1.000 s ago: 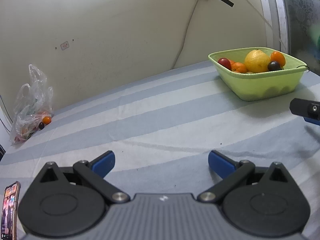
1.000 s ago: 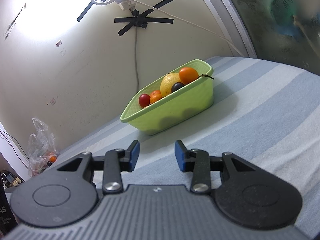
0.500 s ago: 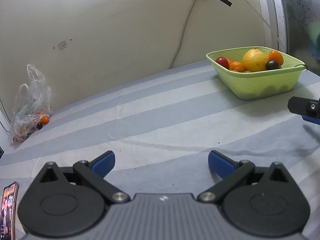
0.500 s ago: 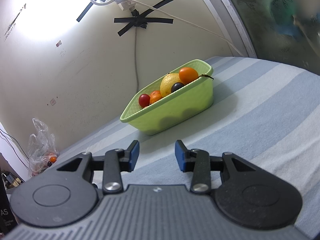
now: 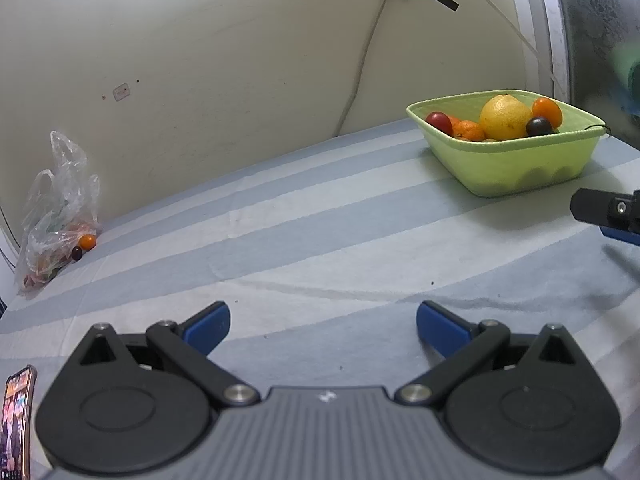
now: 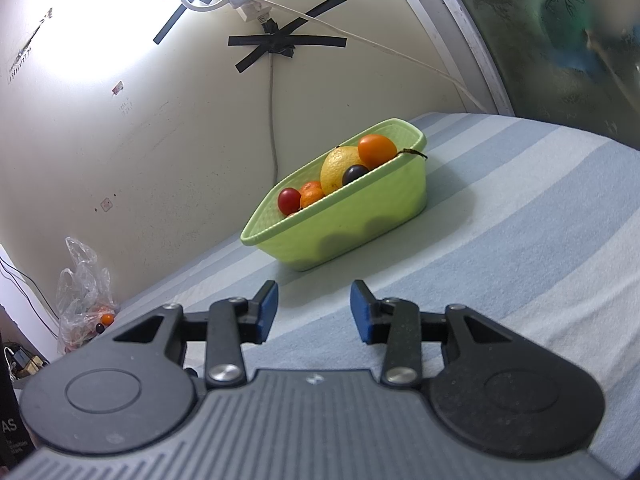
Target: Organize fruits
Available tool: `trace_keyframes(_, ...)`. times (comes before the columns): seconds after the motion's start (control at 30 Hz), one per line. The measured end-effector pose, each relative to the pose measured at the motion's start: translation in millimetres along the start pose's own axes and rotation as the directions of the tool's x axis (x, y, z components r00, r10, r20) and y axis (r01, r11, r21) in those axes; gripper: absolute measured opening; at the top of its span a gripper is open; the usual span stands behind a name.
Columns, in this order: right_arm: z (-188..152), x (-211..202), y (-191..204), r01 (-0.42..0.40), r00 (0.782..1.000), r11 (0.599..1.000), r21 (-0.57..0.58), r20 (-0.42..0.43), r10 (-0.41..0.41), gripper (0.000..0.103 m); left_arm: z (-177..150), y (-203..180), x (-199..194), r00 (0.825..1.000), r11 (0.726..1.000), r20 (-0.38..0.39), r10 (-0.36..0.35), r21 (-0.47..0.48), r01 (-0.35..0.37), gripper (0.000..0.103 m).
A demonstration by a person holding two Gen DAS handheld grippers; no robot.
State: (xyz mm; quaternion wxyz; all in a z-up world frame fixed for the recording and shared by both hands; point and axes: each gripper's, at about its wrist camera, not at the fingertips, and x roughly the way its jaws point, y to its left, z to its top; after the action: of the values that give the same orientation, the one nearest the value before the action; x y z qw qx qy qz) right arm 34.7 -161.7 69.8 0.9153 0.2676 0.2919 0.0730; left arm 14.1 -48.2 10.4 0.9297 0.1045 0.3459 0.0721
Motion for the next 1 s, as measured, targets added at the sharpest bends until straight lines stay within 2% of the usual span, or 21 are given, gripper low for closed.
trace_keyframes(0.13,-0.2,-0.4,-0.1,0.002,1.000,1.000,0.000,0.002,-0.002,0.047,0.0,-0.3,0.3,1.000,1.000,-0.001,0.003,-0.001,-0.003,0.103)
trace_keyframes(1.0,0.4,0.5,0.0,0.000,1.000,1.000,0.001,0.001,0.000,0.047,1.2,0.1,0.1,1.000,1.000,-0.006,0.005,-0.007,-0.005,0.103)
